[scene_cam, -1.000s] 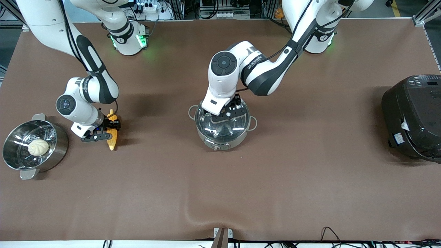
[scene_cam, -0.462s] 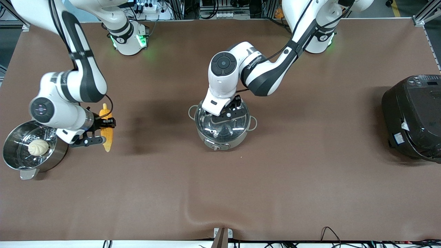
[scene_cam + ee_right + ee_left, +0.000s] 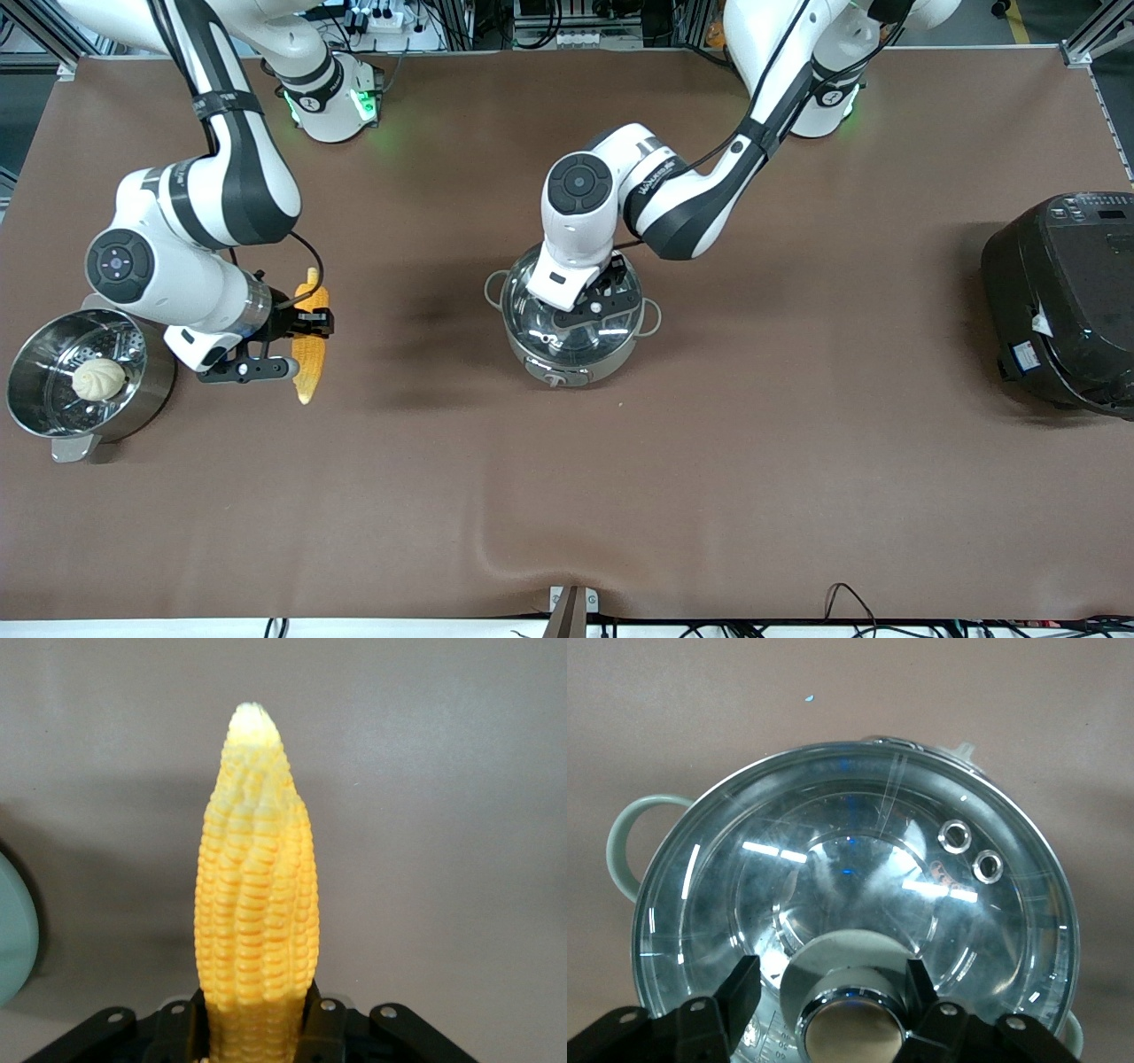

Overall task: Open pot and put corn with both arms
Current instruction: 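Grasp the lid knob with the left gripper while the right gripper grasps the corn, then lift the glass lid off the pot with the left gripper, then set the lid on the table while the right gripper lowers corn into pot, then open the right gripper and withdraw while the left gripper releases the lid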

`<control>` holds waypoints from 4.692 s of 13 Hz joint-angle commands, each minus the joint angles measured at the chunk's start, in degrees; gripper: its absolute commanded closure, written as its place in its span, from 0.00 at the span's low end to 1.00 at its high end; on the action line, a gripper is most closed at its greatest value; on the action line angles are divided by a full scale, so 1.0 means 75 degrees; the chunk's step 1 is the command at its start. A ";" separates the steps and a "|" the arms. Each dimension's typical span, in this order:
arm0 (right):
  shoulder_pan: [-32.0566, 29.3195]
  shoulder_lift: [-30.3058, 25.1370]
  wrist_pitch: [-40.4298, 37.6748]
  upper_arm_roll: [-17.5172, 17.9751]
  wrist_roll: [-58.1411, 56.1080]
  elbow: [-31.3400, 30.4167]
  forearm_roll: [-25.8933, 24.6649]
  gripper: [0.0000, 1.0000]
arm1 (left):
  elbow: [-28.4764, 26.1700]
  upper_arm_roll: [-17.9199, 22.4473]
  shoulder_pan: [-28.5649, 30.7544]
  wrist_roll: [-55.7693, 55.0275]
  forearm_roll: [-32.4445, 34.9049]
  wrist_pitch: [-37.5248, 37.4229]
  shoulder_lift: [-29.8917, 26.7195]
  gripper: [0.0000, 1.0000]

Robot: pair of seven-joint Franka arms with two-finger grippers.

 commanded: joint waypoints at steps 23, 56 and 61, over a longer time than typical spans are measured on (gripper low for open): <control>0.2619 0.0449 -0.0381 -0.0046 0.3843 0.1289 0.0475 1.00 | -0.0998 -0.0047 0.3821 0.5017 -0.0278 -0.1870 -0.2639 1.00; 0.0938 -0.1283 -0.3742 -0.0948 0.2128 0.3178 -0.0945 0.00 | -0.0863 0.0011 0.5749 0.7943 -0.0232 -0.2521 -0.3483 0.00; 0.0328 -0.1670 -0.4270 -0.0937 0.1354 0.3107 -0.0897 0.00 | -0.0428 -0.0047 0.5737 0.7919 -0.0291 -0.3414 -0.3809 0.00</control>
